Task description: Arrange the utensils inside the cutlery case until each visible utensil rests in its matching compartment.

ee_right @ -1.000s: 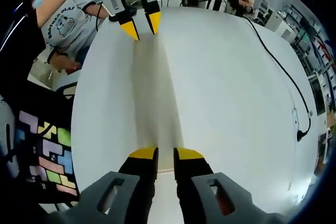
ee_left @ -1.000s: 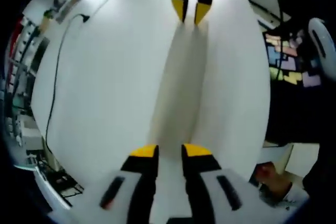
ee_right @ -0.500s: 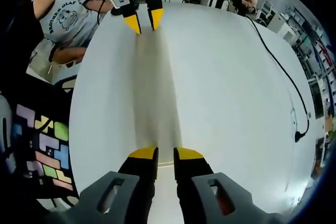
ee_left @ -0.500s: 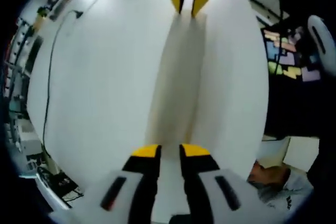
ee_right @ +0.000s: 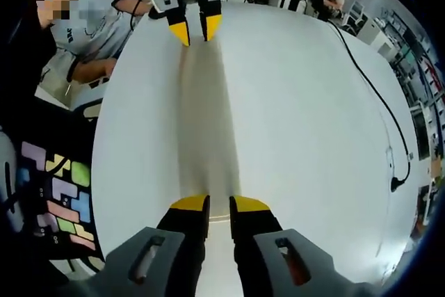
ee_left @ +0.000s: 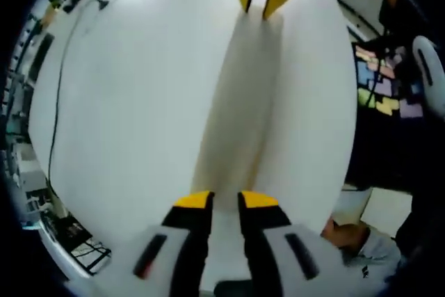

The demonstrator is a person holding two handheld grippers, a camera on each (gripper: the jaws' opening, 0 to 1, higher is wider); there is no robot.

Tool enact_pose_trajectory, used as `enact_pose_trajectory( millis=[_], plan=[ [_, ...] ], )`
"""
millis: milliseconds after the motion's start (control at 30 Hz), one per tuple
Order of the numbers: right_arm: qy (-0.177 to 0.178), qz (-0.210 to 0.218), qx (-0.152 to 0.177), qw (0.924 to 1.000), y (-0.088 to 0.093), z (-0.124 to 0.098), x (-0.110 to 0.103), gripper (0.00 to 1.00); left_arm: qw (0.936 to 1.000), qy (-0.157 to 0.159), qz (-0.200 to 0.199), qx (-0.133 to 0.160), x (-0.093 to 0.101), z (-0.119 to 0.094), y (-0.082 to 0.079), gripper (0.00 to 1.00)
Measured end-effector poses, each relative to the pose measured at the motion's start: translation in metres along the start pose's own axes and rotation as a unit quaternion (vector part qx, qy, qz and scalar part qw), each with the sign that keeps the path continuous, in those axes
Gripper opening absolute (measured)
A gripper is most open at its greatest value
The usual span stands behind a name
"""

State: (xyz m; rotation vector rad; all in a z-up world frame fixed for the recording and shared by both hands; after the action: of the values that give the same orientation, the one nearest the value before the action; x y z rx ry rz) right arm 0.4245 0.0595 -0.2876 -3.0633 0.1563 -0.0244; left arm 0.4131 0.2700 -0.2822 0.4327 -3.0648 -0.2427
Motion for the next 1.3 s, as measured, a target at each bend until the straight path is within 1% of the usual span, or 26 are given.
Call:
enact_pose_trajectory(
  millis=[33,67,167,200,300,400,500,633,700,733,767,800,833,867,900,1000,1067,1100,1133,1167,1200,1233,1267,1300],
  plan=[
    [-0.001,0.003,-0.001,1.0,0.0,0.0,0.002,0.11,1.0,0.004,-0.003,0.001,-0.001,0.0,0.0,0.16],
    [-0.001,0.004,-0.001,1.0,0.0,0.0,0.002,0.11,0.9999,0.01,-0.01,0.005,-0.008,0.0,0.002,0.15],
    [0.003,-0.001,-0.003,1.0,0.001,0.0,-0.001,0.1,0.9997,0.013,-0.014,0.018,-0.016,-0.001,0.007,0.14],
    [0.004,-0.004,-0.002,1.0,0.002,0.0,-0.002,0.1,0.9996,0.009,-0.011,0.023,-0.013,0.0,0.007,0.14],
    [-0.002,-0.004,0.0,1.0,0.004,0.0,-0.001,0.1,0.9996,0.005,-0.009,0.027,-0.009,0.001,0.006,0.14],
    [-0.005,0.008,-0.005,0.9999,0.004,0.0,-0.002,0.09,0.9997,0.008,-0.008,0.021,-0.008,0.001,0.005,0.14],
    [0.0,0.01,-0.013,0.9999,0.003,0.001,-0.004,0.09,0.9997,0.014,-0.009,0.016,-0.008,0.002,0.004,0.14],
    [-0.004,0.009,-0.017,0.9998,0.003,0.001,-0.003,0.09,0.9997,0.017,-0.008,0.013,-0.005,0.003,0.003,0.13],
    [0.009,-0.005,-0.009,0.9999,0.005,0.001,-0.005,0.09,0.9999,0.012,-0.006,0.009,-0.003,0.003,0.002,0.13],
    [0.021,0.0,0.002,0.9998,0.006,0.001,-0.007,0.09,0.9999,0.008,-0.002,0.006,-0.002,0.003,0.003,0.13],
    [0.035,-0.017,0.012,0.9992,0.007,0.001,-0.009,0.09,1.0,0.007,-0.001,0.005,-0.001,0.003,0.001,0.13],
    [0.035,-0.032,0.024,0.9986,0.006,0.001,-0.012,0.05,1.0,0.007,-0.001,0.004,-0.001,0.003,0.002,0.13],
    [0.029,-0.02,0.027,0.999,0.009,0.002,-0.014,0.04,1.0,0.007,0.0,0.006,-0.001,0.003,0.003,0.13],
    [0.033,-0.007,0.04,0.9986,0.009,0.001,-0.011,0.03,0.9999,0.01,0.0,0.01,-0.001,0.003,0.003,0.13],
    [0.033,-0.01,0.046,0.9984,0.008,0.0,-0.008,0.03,0.9998,0.015,-0.003,0.014,-0.002,0.003,0.004,0.12],
    [0.008,0.014,0.078,0.9968,0.011,0.001,-0.005,0.03,0.9997,0.017,-0.007,0.016,-0.004,0.003,0.003,0.1],
    [-0.004,0.022,0.089,0.9958,0.012,0.001,0.001,0.04,0.9997,0.008,0.012,0.018,-0.003,0.003,0.004,0.1],
    [-0.008,0.021,0.095,0.9952,0.012,0.0,0.002,0.06,0.9994,0.002,0.029,0.019,-0.003,0.003,0.004,0.1],
    [-0.022,0.025,0.106,0.9938,0.01,0.0,0.002,0.12,0.9996,0.005,0.021,0.019,-0.002,0.003,0.005,0.1],
    [-0.022,0.026,0.106,0.9938,0.01,-0.001,0.003,0.2,0.9996,0.009,0.018,0.018,0.0,0.004,0.004,0.1],
    [-0.02,0.023,0.107,0.9938,0.009,0.0,0.002,0.23,0.9996,0.011,0.018,0.019,0.001,0.004,0.005,0.11],
    [-0.015,0.001,0.102,0.9947,0.009,-0.001,0.001,0.24,0.9996,0.014,0.015,0.019,0.002,0.003,0.004,0.12],
    [-0.016,0.003,0.101,0.9948,0.009,-0.001,0.0,0.26,0.9995,0.017,0.017,0.02,0.003,0.003,0.005,0.14],
    [-0.016,-0.001,0.09,0.9959,0.008,-0.001,-0.003,0.28,0.9995,0.017,0.014,0.024,0.004,0.003,0.006,0.14]
  ],
)
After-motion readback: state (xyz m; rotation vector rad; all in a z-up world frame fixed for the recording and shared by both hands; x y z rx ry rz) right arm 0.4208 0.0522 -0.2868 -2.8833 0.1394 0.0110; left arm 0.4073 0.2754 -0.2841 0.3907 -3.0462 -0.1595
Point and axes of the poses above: the point that each gripper's makers call its tool centre point, and the gripper's own axes: z roughly forward along the fingers, x roughly to its right, y roughly out of its underside, the point moved 7 cm from there along -z, roughly backward along the fingers, and after that the axes turned 14 degrees about -x, right-handed, at the moved point
